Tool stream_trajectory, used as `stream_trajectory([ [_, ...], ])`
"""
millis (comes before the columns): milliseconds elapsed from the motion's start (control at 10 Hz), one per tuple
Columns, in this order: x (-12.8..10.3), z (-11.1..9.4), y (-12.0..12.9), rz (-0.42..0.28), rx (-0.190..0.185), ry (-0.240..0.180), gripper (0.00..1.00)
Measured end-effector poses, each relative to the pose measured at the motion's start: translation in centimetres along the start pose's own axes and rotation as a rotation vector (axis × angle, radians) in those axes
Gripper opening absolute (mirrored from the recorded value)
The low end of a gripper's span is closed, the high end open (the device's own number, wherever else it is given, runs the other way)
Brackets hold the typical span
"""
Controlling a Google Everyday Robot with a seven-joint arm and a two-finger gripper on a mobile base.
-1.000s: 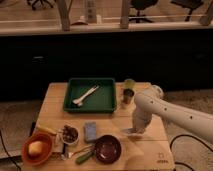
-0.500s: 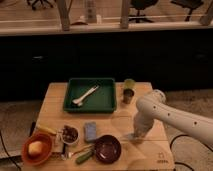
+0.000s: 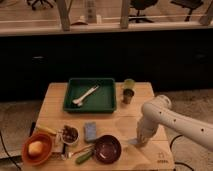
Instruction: Place towel in table surface
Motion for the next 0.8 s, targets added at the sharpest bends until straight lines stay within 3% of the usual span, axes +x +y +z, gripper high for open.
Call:
stream_trajectory([
  [200,0.5,0.6,0.3,0.0,0.004,-0.016,0.1],
  [800,2.0,0.8,0.5,0.01,-0.004,-0.033,0.72],
])
